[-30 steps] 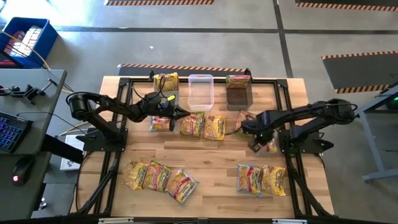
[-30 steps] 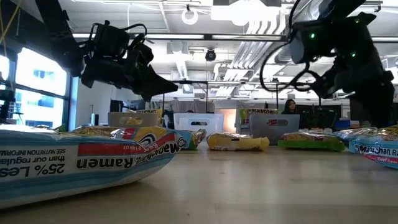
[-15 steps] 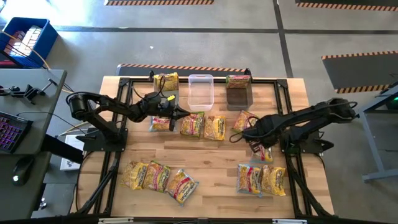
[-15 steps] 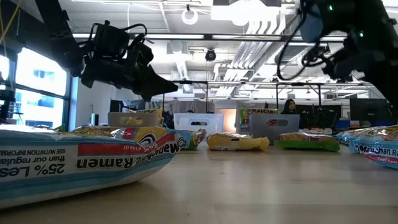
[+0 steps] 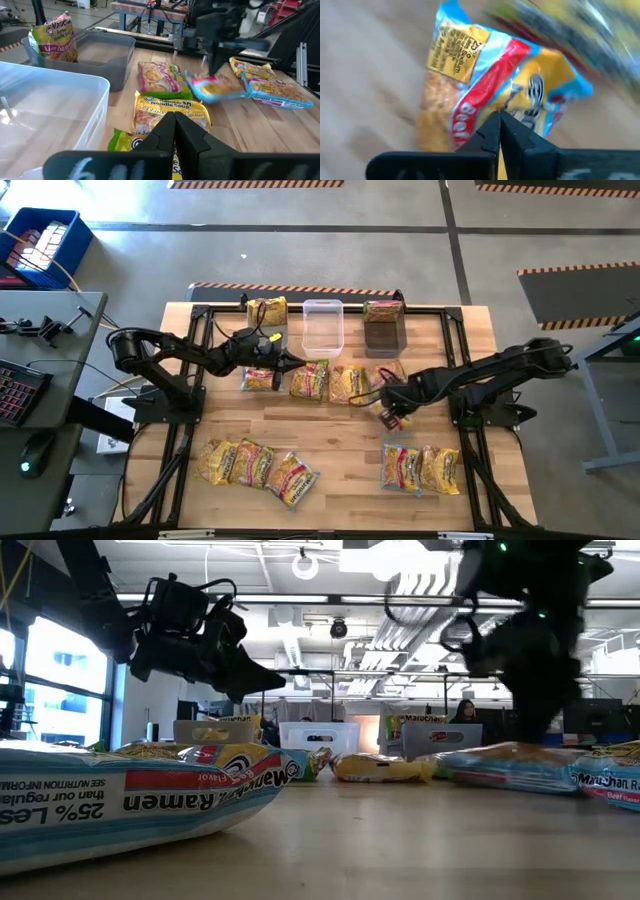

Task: Sort Maruchan noodles
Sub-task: Put the middle blue noodle pack into the transparent white bin

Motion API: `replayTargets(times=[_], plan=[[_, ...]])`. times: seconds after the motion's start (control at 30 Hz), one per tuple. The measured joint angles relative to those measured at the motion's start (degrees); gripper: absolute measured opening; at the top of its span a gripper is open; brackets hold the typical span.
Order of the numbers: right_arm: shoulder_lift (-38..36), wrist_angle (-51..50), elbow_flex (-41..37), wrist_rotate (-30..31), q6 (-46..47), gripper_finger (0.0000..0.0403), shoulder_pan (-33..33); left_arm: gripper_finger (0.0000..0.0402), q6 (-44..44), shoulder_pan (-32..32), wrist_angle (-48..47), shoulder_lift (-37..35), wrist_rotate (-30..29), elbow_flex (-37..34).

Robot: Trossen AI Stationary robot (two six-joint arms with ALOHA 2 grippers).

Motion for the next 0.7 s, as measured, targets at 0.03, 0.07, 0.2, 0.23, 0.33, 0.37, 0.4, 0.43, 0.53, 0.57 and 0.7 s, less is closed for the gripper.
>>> replayTargets(times=[0.03,0.07,0.2,0.23,0.33,0.37,0.4,0.43,0.53,0.57,0.7], plan=[[0.00,3.03,0.00,-0.05,-2.98,0.0004,0.01,0.0000,-0.19,0.00,0.00,0.00,0.00,-0.02],[0.00,5.52,0.00,-0.16,-5.40,0.0004,0.01,0.0000,-0.39,0.00,0.00,0.00,0.00,-0.02],[0.00,10.93,0.03,-1.96,-11.00,0.0004,0.01,0.0000,-0.58,-0.02,-0.04,0.00,0.02,-0.02],[0.00,10.75,0.23,-1.99,-11.56,0.0004,0.01,0.0000,-0.58,-0.02,-0.05,0.00,0.02,-0.02],[0.00,8.29,1.71,1.92,-11.93,0.0004,0.03,0.0000,-0.60,-0.02,-0.07,0.00,0.02,-0.02],[0.00,7.29,1.96,3.76,-10.94,0.0004,-0.11,0.0000,-0.74,-0.02,-0.07,0.00,0.02,-0.02],[0.00,5.89,2.08,5.54,-10.00,0.0004,-0.51,0.0000,-1.17,-0.02,-0.07,0.00,0.01,-0.02],[0.00,4.41,2.08,7.36,-9.19,0.0004,-0.89,0.0000,-1.67,-0.02,-0.08,0.00,0.01,-0.02],[0.00,0.34,2.08,14.64,-6.27,0.0004,-2.25,0.0000,-2.06,-0.18,-0.10,0.00,0.02,-0.02],[0.00,-0.38,1.94,17.15,-5.62,0.0004,-2.85,0.0000,-2.04,-0.31,-0.09,0.00,0.02,-0.02],[0.00,-0.70,1.73,22.29,-5.11,0.0004,-6.22,0.0000,-2.02,-0.83,-0.09,0.00,0.02,-0.02]])
